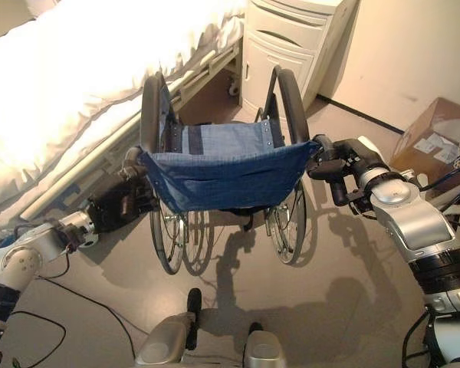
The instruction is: Push the wheelchair next to the bed
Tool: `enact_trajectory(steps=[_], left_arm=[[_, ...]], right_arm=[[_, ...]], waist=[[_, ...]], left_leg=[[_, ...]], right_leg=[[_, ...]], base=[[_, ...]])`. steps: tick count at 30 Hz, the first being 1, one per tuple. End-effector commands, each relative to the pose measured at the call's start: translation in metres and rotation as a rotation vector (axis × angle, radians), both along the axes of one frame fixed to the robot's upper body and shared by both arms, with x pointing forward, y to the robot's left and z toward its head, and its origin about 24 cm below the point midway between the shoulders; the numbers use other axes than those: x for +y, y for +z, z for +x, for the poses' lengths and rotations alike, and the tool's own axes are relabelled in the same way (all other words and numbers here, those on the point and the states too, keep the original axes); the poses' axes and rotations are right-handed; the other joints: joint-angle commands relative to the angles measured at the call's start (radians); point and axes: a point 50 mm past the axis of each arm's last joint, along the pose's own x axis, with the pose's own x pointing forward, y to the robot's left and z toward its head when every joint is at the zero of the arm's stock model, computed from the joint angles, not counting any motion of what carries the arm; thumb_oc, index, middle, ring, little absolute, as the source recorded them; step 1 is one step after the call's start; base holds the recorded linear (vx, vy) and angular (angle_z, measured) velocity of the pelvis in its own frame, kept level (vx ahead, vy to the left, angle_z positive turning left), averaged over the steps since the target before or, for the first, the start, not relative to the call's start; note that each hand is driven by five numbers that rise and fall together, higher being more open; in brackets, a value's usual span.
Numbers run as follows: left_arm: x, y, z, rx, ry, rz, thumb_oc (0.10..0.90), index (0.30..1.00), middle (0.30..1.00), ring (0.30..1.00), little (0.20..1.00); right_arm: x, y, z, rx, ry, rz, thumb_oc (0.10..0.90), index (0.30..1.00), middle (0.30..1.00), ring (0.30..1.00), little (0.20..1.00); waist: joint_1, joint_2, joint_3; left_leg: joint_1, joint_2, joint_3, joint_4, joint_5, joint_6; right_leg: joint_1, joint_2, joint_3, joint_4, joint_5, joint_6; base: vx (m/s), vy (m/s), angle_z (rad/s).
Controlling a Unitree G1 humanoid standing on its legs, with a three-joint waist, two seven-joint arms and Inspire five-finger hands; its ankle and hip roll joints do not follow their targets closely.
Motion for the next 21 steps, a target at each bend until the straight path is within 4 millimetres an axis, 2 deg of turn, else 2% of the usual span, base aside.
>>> enact_trajectory(steps=[1,4,6,8,11,12,16,21], left_arm=[[0.044,0.117,0.017,-0.509,0.208,-0.064,0.4,0.3,0.3,0.3,0.3],[0.049,0.117,0.017,-0.501,0.239,-0.035,0.4,0.3,0.3,0.3,0.3],[0.058,0.114,0.016,-0.487,0.283,-0.021,0.4,0.3,0.3,0.3,0.3],[0.064,0.113,0.016,-0.482,0.309,-0.009,0.4,0.3,0.3,0.3,0.3],[0.069,0.111,0.016,-0.481,0.336,-0.009,0.4,0.3,0.3,0.3,0.3],[0.07,0.112,0.016,-0.496,0.359,-0.019,0.4,0.3,0.3,0.3,0.3],[0.072,0.112,0.017,-0.518,0.394,-0.041,0.4,0.3,0.3,0.3,0.3],[0.072,0.119,0.019,-0.533,0.385,-0.019,0.4,0.3,0.3,0.3,0.3]], right_arm=[[0.073,0.021,-0.003,-0.186,0.396,0.081,0.4,0.3,0.3,0.3,0.3],[0.077,0.014,-0.004,-0.168,0.407,0.091,0.4,0.3,0.3,0.3,0.3],[0.083,0.01,-0.003,-0.158,0.434,0.093,0.4,0.3,0.3,0.3,0.3],[0.087,0.01,-0.002,-0.153,0.449,0.093,0.4,0.3,0.3,0.3,0.3],[0.09,0.012,0.002,-0.15,0.458,0.082,0.4,0.3,0.3,0.3,0.3],[0.094,0.016,0.003,-0.158,0.472,0.074,0.4,0.3,0.3,0.3,0.3],[0.099,0.019,0.007,-0.171,0.486,0.068,0.4,0.3,0.3,0.3,0.3],[0.098,0.023,0.011,-0.18,0.467,0.079,0.4,0.3,0.3,0.3,0.3]], waist=[[0.047,0.014,-0.206],[0.058,0.018,-0.212],[0.071,0.023,-0.215],[0.074,0.025,-0.216],[0.063,0.027,-0.207],[0.058,0.025,-0.194],[0.057,0.024,-0.165],[0.063,0.013,-0.164]], left_leg=[[0.008,0.001,0.003,0.037,-0.08,-0.057],[0.012,-0.012,0.033,0.041,-0.097,-0.04],[0.018,-0.015,0.066,0.046,-0.11,-0.029],[0.024,-0.014,0.085,0.049,-0.117,-0.027],[0.024,-0.014,0.088,0.064,-0.123,-0.043],[0.018,-0.019,0.093,0.073,-0.129,-0.047],[0.006,-0.012,0.104,0.091,-0.134,-0.044],[0.015,-0.013,0.099,0.063,-0.128,-0.049]], right_leg=[[0.002,0.007,-0.027,0.121,0.05,0.019],[-0.004,-0.014,-0.056,0.144,0.064,0.026],[-0.019,-0.041,-0.097,0.174,0.082,0.026],[-0.029,-0.045,-0.109,0.165,0.081,0.022],[-0.052,-0.003,-0.087,0.043,0.072,0.006],[-0.075,0.005,-0.075,-0.018,0.107,0.006],[-0.101,0.016,-0.067,-0.036,0.133,0.003],[-0.098,0.029,-0.068,-0.089,0.159,0.008]], base=[[0.06,0.128,-0.18],[0.06,0.145,-0.2],[0.05,0.099,-0.44],[0.03,0.047,-0.46],[0.0,-0.003,-0.22],[-0.05,-0.022,-0.16],[-0.06,-0.055,-0.11],[-0.01,-0.059,-0.03]])
